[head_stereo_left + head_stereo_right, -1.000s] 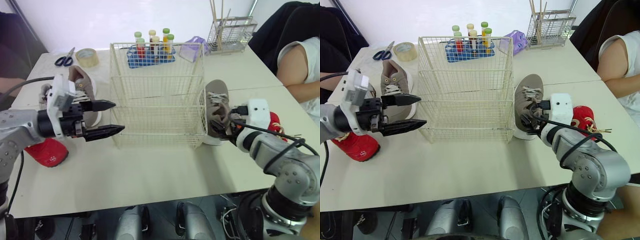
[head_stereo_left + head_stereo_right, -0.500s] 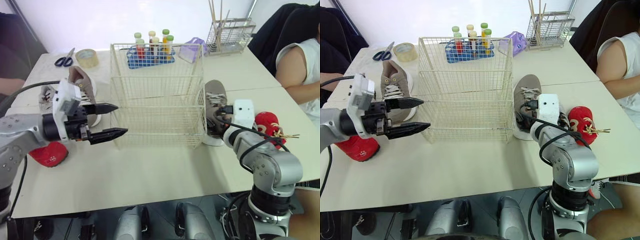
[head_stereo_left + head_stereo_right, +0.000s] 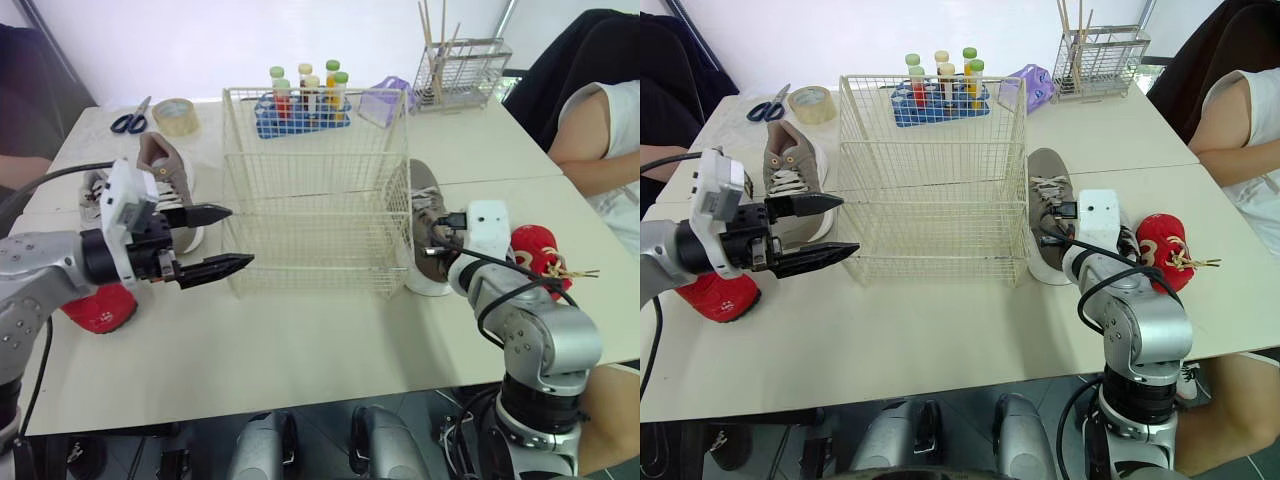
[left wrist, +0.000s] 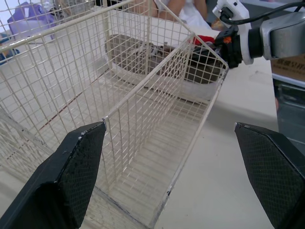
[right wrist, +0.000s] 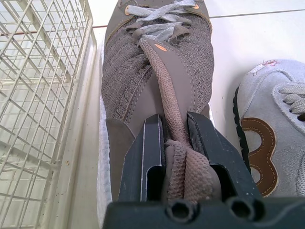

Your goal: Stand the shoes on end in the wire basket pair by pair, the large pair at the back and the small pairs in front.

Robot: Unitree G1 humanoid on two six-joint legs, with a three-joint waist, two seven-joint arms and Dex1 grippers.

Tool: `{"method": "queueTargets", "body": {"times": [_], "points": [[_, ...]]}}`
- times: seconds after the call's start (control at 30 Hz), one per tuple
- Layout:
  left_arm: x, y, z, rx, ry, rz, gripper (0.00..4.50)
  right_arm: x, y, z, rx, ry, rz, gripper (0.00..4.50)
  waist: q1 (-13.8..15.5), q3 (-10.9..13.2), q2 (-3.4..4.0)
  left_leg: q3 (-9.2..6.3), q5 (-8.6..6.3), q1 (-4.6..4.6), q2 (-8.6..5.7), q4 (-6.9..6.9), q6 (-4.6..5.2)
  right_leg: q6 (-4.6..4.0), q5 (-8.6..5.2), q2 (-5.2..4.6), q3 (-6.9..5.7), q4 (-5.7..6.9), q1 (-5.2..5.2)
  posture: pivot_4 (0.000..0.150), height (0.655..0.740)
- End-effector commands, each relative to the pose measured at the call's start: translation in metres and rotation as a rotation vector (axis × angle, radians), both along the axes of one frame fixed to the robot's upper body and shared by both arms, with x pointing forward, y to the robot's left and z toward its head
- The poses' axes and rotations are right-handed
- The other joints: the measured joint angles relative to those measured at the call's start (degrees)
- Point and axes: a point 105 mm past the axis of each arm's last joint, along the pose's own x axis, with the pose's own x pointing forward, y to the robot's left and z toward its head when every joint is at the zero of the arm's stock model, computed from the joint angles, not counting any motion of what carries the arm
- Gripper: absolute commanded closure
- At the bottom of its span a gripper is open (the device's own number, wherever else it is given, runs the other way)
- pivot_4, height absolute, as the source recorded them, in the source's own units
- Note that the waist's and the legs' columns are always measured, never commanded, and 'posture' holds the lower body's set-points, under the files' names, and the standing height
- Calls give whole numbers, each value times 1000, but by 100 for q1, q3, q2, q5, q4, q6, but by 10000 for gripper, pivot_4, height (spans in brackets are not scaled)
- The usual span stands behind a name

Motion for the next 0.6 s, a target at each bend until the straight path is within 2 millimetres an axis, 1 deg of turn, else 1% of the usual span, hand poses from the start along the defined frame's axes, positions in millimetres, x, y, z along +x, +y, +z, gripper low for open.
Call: {"method": "queueTargets", "body": {"times": [0.03, 0.2, 0.27, 0.33, 0.5, 0.6], "points": [[1, -4, 10, -2, -69, -12, 0, 0, -16, 3, -21, 11, -54, 43136, 3, 1, 1, 0, 0, 0, 0, 0, 0, 0, 0, 0, 0, 0, 0, 1500, 7400], [4, -6, 10, -6, -79, -17, 0, 9, -33, 50, -38, -108, -101, 43136, 11, 10, 15, 1, 0, -6, -3, 0, 1, -1, 0, -2, 1, -1, -5, 1500, 7400], [6, -7, 9, -3, -83, -24, 0, 13, -41, 74, -37, -156, -114, 43136, 2, 16, 25, 2, 1, -12, -3, 0, 1, 1, 1, -2, 1, 0, -12, 1500, 7400], [7, -9, 10, -8, -89, -30, 0, 14, -48, 92, -32, -191, -121, 43136, -10, 21, 32, 6, 2, -26, -3, 0, 3, 16, 10, -2, 3, 4, -30, 1500, 7400], [13, -12, 12, -25, -102, -33, 0, 18, -51, 142, -13, -304, -82, 43136, -14, 21, 32, 6, 5, -31, -5, -7, -2, 19, 11, 7, 1, 10, -39, 1500, 7400], [14, -15, 12, -34, -100, -45, 0, 21, -55, 172, -62, -376, -52, 43136, -22, 22, 33, 7, 5, -31, -4, -7, -1, 19, 11, 7, 1, 7, -38, 1500, 7400]]}}
